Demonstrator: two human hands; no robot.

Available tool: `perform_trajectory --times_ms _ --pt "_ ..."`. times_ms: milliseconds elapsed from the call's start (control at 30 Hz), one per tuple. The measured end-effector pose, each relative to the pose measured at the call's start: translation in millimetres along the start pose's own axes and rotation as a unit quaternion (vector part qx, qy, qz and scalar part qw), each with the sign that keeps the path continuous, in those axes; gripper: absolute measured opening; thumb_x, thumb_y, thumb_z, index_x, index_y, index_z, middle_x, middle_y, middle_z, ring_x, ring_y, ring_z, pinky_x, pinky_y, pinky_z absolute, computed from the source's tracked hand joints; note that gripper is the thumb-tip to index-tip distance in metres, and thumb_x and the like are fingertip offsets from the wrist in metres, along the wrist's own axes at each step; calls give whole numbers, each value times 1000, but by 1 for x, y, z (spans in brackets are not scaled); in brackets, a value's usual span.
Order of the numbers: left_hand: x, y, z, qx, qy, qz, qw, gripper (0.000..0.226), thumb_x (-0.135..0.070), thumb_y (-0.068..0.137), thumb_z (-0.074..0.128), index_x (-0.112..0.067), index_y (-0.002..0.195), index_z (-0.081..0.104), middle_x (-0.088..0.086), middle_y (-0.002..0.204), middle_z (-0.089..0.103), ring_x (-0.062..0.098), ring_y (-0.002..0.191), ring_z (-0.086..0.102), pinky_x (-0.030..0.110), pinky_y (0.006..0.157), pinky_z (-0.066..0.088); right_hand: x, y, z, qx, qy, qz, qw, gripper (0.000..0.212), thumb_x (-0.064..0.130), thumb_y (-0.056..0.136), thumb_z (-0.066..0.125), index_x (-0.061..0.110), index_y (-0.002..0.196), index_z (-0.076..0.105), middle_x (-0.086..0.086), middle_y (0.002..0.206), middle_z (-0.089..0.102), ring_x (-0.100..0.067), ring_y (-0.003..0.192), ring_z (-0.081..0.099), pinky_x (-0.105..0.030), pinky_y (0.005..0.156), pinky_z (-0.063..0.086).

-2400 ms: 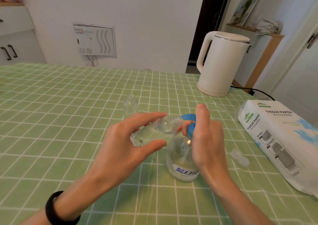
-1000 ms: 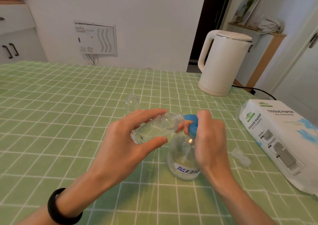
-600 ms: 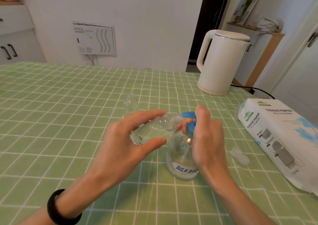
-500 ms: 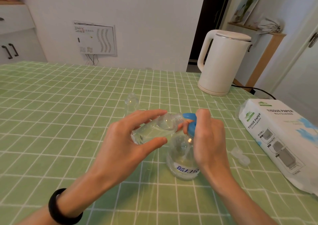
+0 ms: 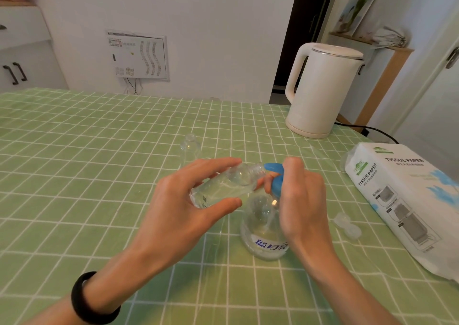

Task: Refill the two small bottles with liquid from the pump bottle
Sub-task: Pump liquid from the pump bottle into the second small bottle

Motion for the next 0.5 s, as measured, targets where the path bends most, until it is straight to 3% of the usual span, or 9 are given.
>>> perform_trajectory --times_ms 133,333,500 --pt "0 0 0 -1 -3 0 1000 54 -39 77 83 -43 130 69 -29 121 72 3 114 68 13 95 49 0 0 0 2 -4 5 1000 57 43 91 31 17 45 53 7 69 78 -3 50 56 -32 56 38" --pt "-1 0 0 0 0 1 1000 54 -39 77 83 -45 129 68 -31 122 71 2 114 68 16 95 51 -2 -1 0 -15 -19 5 1000 69 65 91 23 16 57 60 10 70 78 -9 62 68 -33 58 45" --pt "0 0 0 -3 1 2 1000 55 -33 78 87 -44 129 68 -29 121 72 2 113 68 13 93 50 0 0 -1 -9 -18 1 1000 61 44 94 30 8 50 51 8 66 76 -1 60 66 -31 60 41"
Point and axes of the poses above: each hand's wrist, its own y-axis towards the middle knuckle, its own z-axis out of the palm, x = y × z, the point moved 5 cm from there along y, towards the middle knuckle
